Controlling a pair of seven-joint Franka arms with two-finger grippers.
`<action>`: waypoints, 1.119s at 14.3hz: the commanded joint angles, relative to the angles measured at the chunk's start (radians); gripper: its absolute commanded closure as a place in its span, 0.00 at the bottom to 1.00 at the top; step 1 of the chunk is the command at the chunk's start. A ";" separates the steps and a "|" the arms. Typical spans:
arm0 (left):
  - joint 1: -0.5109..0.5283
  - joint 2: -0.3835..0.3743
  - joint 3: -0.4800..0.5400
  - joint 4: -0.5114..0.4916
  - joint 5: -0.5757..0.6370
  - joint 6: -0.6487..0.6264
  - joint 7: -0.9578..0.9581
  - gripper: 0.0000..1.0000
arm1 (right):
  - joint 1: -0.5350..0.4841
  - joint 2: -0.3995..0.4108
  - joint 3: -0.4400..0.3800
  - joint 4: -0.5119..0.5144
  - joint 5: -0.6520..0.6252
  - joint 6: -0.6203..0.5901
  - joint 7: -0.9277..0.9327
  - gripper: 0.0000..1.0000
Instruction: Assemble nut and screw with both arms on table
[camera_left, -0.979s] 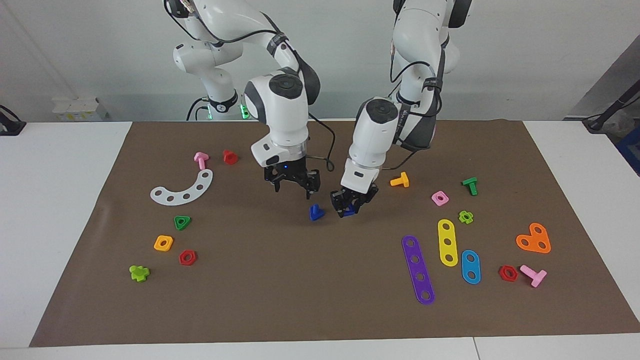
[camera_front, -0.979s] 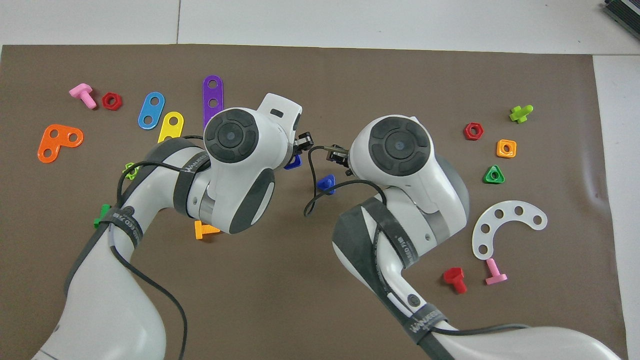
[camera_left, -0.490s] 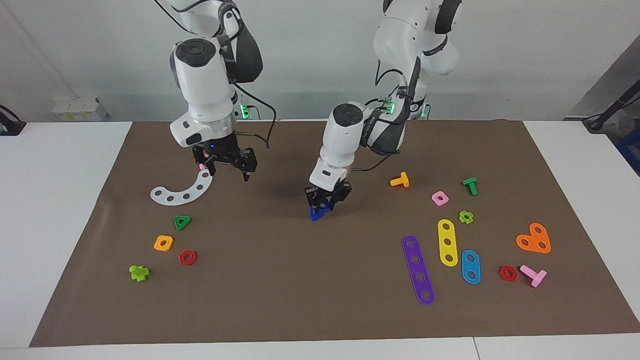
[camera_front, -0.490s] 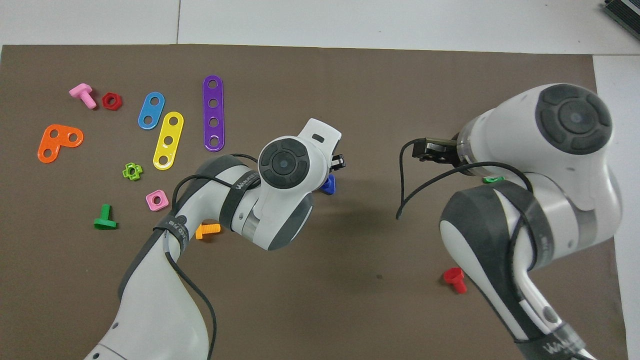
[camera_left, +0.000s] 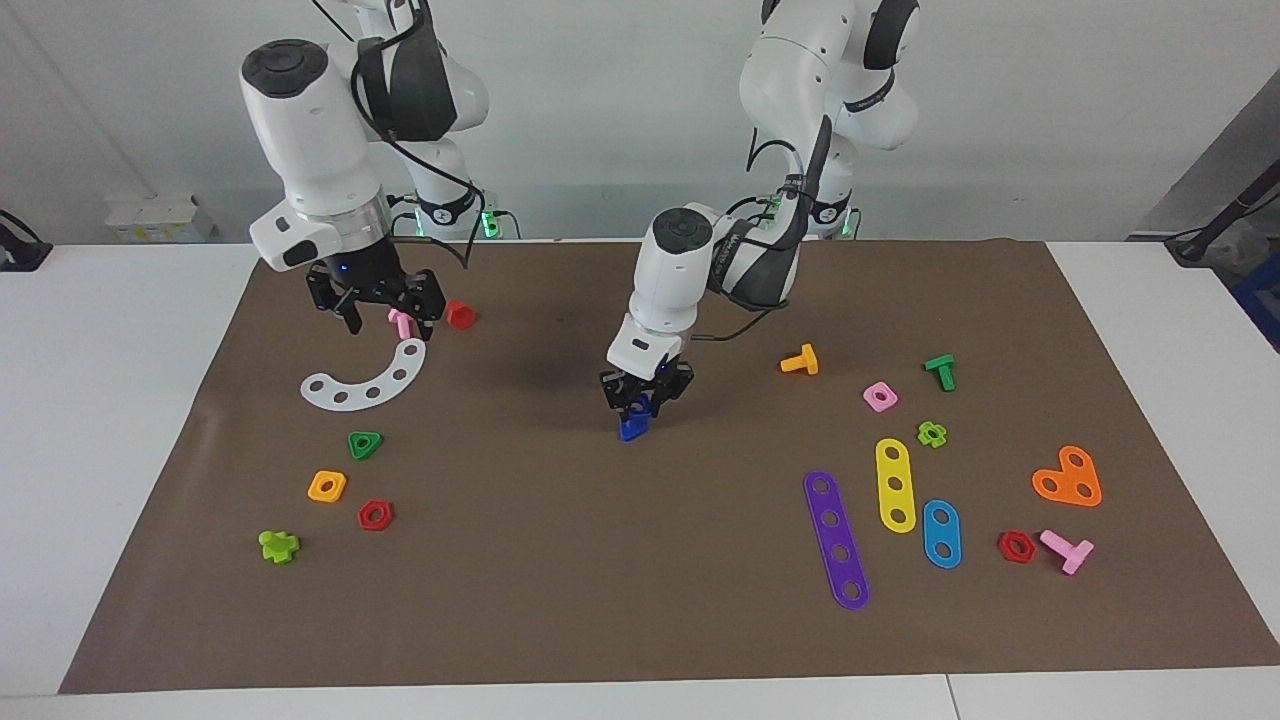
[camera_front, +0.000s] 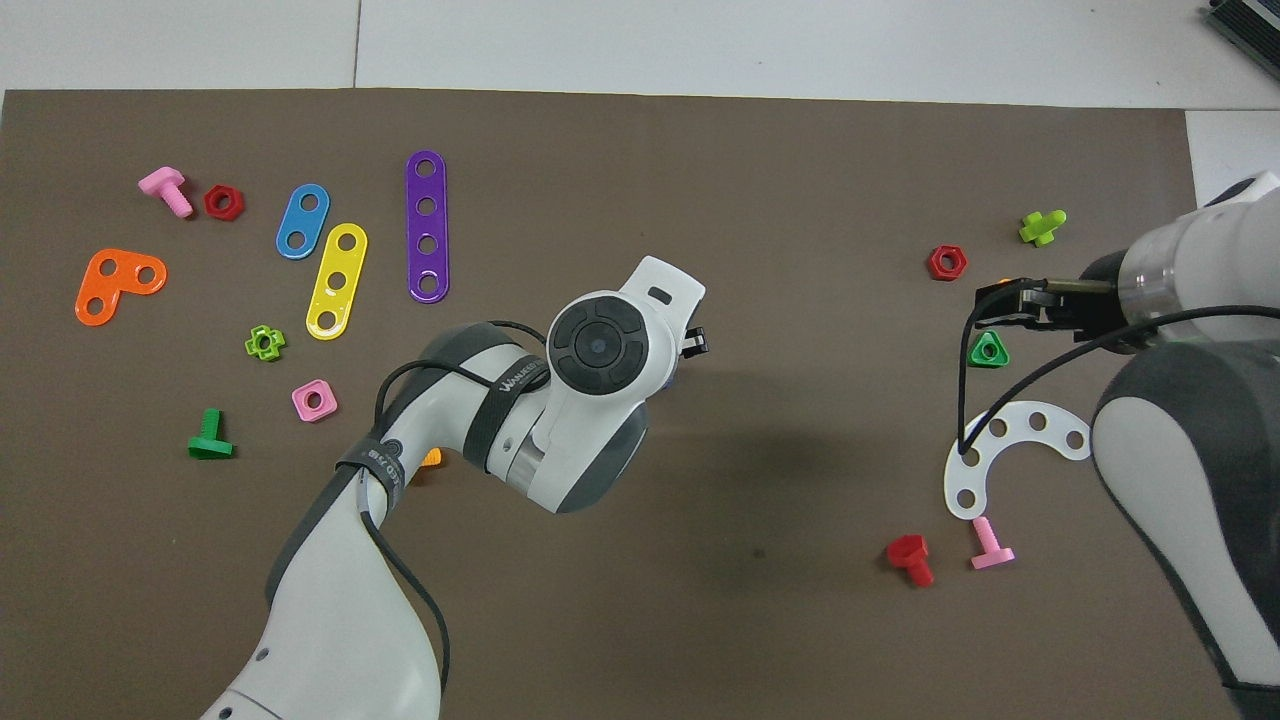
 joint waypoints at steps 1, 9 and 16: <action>-0.025 0.005 0.016 -0.020 -0.017 0.028 -0.001 1.00 | -0.018 0.034 0.002 0.092 0.007 -0.070 -0.027 0.02; -0.025 0.011 0.018 -0.074 -0.014 0.098 0.002 1.00 | -0.029 0.070 0.004 0.212 -0.014 -0.210 -0.065 0.01; -0.019 0.009 0.016 -0.051 -0.014 0.057 0.006 0.00 | -0.029 -0.001 0.002 0.137 -0.017 -0.225 -0.090 0.01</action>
